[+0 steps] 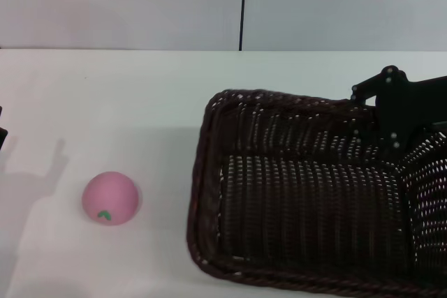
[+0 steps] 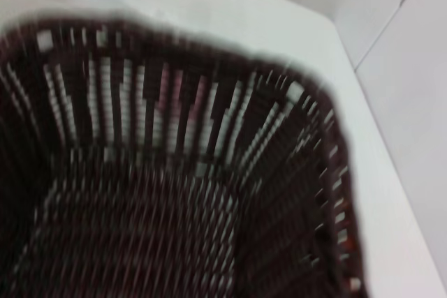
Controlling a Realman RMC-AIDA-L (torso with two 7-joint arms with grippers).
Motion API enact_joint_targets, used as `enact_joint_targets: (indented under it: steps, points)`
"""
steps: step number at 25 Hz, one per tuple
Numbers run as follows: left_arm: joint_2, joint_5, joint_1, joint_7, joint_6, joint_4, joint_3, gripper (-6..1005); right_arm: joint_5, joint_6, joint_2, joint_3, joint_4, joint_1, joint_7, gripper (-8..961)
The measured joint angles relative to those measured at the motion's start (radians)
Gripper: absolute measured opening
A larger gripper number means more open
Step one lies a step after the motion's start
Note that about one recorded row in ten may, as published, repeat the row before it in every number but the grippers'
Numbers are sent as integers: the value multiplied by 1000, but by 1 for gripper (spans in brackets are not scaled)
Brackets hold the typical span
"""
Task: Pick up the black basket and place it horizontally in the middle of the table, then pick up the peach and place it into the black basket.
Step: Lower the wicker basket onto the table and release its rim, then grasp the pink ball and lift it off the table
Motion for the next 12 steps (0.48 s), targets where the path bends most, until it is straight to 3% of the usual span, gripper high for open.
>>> enact_joint_targets:
  steps: [6,12]
  points:
    - [0,0,-1,0,5,-1,5,807,62,2,2,3,26,-24,-69,415]
    - [8,0,1,-37,36,18,42,806,222,-13,1,79,19,-75,-76,502]
